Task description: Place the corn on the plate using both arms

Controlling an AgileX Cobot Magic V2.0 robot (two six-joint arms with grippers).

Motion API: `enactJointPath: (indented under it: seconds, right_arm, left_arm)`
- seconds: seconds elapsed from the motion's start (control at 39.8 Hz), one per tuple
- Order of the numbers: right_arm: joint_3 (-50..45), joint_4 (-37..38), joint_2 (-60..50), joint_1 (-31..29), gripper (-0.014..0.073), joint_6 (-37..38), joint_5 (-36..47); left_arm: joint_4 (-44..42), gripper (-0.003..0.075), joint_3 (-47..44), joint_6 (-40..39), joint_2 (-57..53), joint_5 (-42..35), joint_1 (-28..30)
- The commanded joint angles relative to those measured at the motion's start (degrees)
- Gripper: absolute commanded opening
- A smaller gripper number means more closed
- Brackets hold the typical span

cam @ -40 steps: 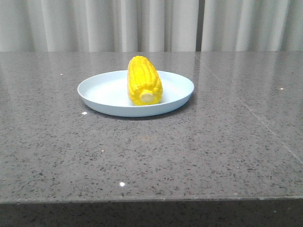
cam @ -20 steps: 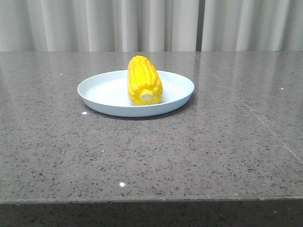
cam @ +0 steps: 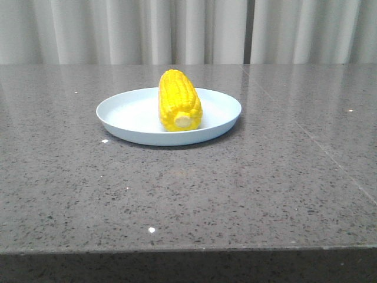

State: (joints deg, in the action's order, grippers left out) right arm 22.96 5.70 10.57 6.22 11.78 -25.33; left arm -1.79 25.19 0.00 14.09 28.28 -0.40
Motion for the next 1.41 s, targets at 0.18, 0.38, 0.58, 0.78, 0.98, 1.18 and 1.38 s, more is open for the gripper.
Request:
enactJointPath:
  seconds: [0.18,0.38,0.58,0.78,0.98,1.18,1.38]
  right_arm:
    - [1.3,0.8,0.5,0.0,-0.0062,-0.4,4.8]
    - [1.3,0.8,0.5,0.0,-0.0062,-0.4,4.8]
    - [1.3,0.8,0.5,0.0,-0.0062,-0.4,4.8]
    - [1.3,0.8,0.5,0.0,-0.0062,-0.4,4.8]
    - [1.3,0.8,0.5,0.0,-0.0062,-0.4,4.8]
    - [1.3,0.8,0.5,0.0,-0.0062,-0.4,4.8]
    - [1.3,0.8,0.5,0.0,-0.0062,-0.4,4.8]
  left_arm:
    - [0.0,-0.002,1.6,0.0,0.6,-4.7,-0.1]
    - [0.0,-0.002,1.6,0.0,0.6,-4.7,-0.1]
    - [0.1,-0.002,-2.9,-1.6,-4.0,-16.0,-0.1]
    - [3.8,-0.002,-13.8,-1.6,-14.2,-21.7,-0.1]
    - [4.0,-0.002,-20.7,-1.6,-15.6,-22.7,-0.6]
    - [5.0,-0.002,-25.0,-1.6,-15.6,-26.6,-1.9]
    - [6.5,-0.002,-25.7,-1.6,-15.6,-25.5,-1.9]
